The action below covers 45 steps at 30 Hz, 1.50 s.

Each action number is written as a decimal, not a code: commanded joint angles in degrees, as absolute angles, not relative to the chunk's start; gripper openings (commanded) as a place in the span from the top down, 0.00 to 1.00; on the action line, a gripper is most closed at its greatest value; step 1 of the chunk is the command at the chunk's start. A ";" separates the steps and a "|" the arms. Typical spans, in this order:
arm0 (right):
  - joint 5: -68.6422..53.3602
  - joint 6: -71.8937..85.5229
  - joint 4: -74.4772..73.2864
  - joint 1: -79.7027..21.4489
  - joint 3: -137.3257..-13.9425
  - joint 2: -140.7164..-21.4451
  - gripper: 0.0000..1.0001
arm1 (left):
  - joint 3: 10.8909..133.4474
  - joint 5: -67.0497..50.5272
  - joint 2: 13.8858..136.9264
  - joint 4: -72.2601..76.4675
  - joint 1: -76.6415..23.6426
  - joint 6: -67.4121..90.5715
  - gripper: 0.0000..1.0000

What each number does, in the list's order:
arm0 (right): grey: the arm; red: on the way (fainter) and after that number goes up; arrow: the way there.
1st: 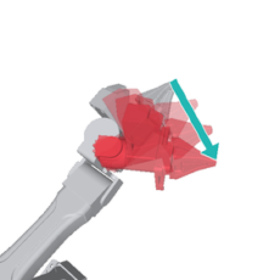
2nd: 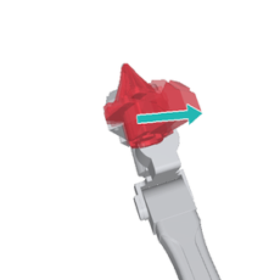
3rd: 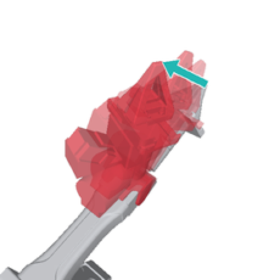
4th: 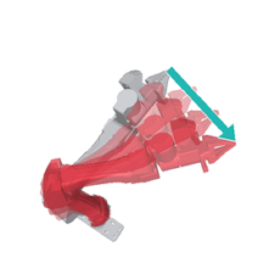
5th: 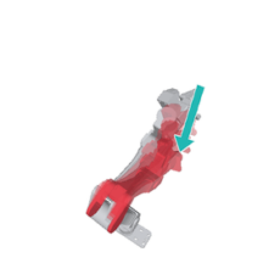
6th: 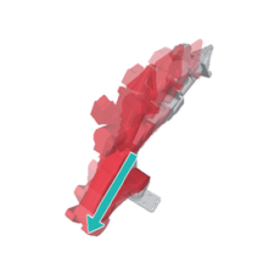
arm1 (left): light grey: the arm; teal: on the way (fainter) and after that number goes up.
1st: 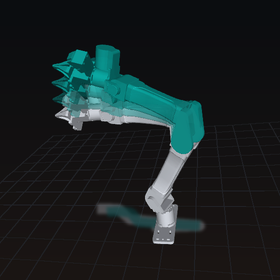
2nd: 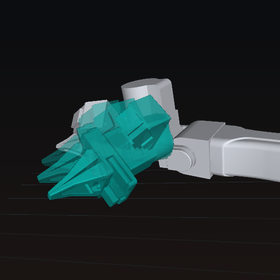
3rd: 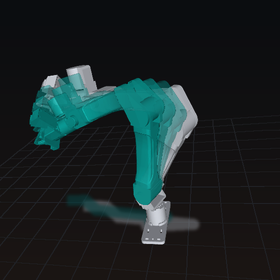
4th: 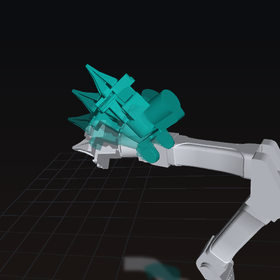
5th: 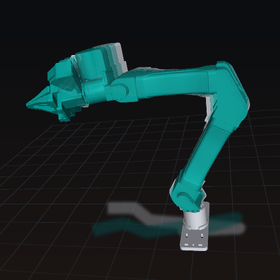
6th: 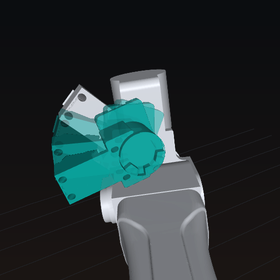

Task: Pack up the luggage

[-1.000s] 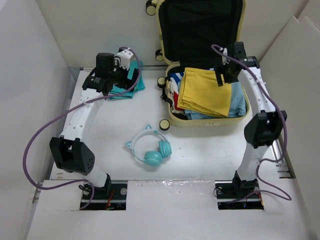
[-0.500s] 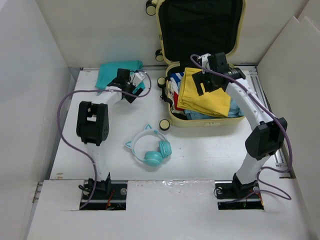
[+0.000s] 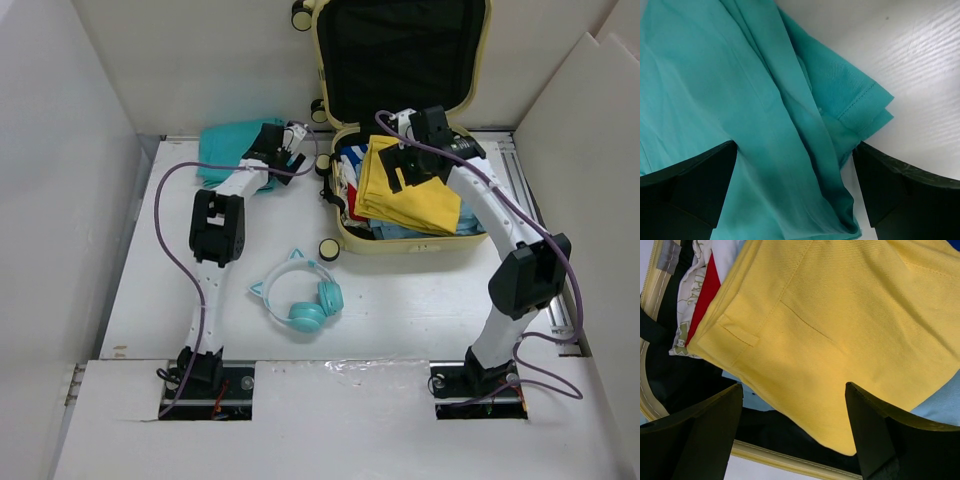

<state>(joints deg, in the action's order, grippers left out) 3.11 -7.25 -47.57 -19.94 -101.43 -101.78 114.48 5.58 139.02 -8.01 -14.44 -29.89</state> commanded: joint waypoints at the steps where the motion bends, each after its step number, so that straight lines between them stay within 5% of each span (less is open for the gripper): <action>1: 4.31 -6.33 -47.81 -20.21 -102.83 -101.69 0.13 | 118.74 5.71 142.03 -13.35 -14.24 -26.72 0.00; 5: 4.92 -6.33 -48.52 -20.21 -104.41 -102.22 0.13 | 118.21 7.91 141.78 -13.89 -14.24 -26.72 0.20; 9: 4.92 -6.33 -49.21 -20.21 -106.34 -102.22 0.13 | 113.48 5.98 138.26 -13.01 -14.24 -27.68 0.92; 10: 4.92 -6.33 -49.22 -20.21 -106.35 -102.74 0.13 | 111.29 5.98 137.29 -13.53 -14.24 -27.69 1.00; 17: 4.75 -5.63 -48.88 -23.55 -104.86 -100.90 0.13 | 87.22 -3.24 116.84 -12.22 -11.43 -34.61 1.00; 27: -2.80 -1.76 -40.88 -31.28 -96.51 -96.15 0.13 | 50.05 -14.93 77.03 -30.92 -10.81 -59.40 1.00; 31: -9.91 -1.76 -38.06 -34.62 -97.82 -97.90 0.13 | 42.29 -18.27 63.04 -36.11 -11.34 -66.69 0.72; 33: -12.21 -2.55 -37.36 -36.38 -100.18 -100.10 0.12 | 40.70 -20.30 57.08 -40.24 -11.95 -69.34 0.43; 38: -24.83 -2.55 -33.67 -37.44 -111.08 -113.18 0.07 | 45.69 -26.70 43.01 -42.90 -11.95 -59.81 0.14; 42: -27.33 -0.79 -31.29 -40.07 -122.49 -126.10 0.05 | 47.72 -21.48 32.79 -36.93 -11.95 -42.96 0.03; 45: -30.49 4.10 -26.91 -41.31 -130.41 -137.32 0.05 | 48.25 -12.78 36.02 -33.84 -11.43 -33.69 0.19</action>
